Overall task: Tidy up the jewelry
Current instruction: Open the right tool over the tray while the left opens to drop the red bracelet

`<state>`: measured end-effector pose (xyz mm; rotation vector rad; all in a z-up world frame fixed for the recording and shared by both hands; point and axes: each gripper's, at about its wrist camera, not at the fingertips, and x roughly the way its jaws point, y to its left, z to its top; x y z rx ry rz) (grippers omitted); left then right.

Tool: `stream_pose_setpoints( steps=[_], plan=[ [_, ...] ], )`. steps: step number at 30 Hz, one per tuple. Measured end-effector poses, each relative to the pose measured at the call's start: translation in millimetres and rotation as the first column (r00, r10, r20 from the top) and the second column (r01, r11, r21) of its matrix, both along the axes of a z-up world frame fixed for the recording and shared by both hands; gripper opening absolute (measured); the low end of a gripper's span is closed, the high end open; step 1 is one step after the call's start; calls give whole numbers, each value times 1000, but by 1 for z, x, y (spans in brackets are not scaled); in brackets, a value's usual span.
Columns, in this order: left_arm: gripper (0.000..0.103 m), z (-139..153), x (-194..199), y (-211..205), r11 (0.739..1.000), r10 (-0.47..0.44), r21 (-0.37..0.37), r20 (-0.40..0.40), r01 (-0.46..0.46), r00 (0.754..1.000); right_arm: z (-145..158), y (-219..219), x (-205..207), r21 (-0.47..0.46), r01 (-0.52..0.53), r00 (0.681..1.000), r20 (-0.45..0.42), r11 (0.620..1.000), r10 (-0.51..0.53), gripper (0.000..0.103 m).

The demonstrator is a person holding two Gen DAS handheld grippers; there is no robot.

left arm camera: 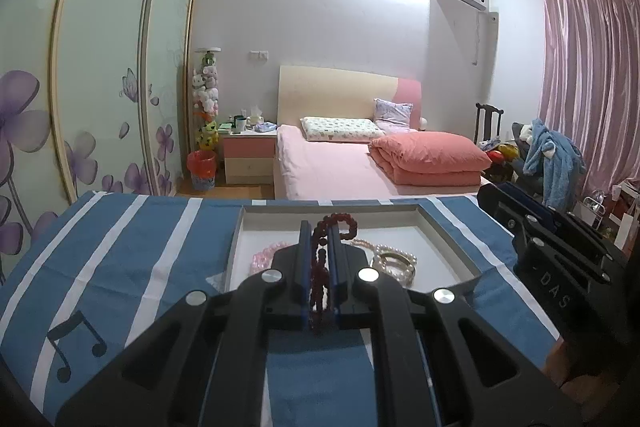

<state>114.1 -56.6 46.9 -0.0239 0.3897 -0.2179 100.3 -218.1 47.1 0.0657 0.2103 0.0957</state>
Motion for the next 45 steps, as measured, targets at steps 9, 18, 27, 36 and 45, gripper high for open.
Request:
stream_pose_setpoints(
  steps=[9,18,27,36,45],
  plan=[
    [9,-3,31,-3,1000,16,13,-13,-15,1000,-2,-3,23,10,22,1000,-5,1000,-22,22],
    [9,-7,59,-9,1000,4,8,-35,-3,999,-4,-5,44,0,32,999,-21,999,-32,22],
    [9,-18,98,-15,999,-35,-25,-82,33,996,-22,-6,88,4,34,993,-109,999,-33,22],
    [12,-41,133,-15,999,-32,-47,-164,25,986,-46,-9,124,44,12,969,-247,999,-1,26],
    [34,-32,115,18,997,35,-66,-150,-45,988,-37,-31,105,123,49,968,-250,991,-16,55]
  ],
)
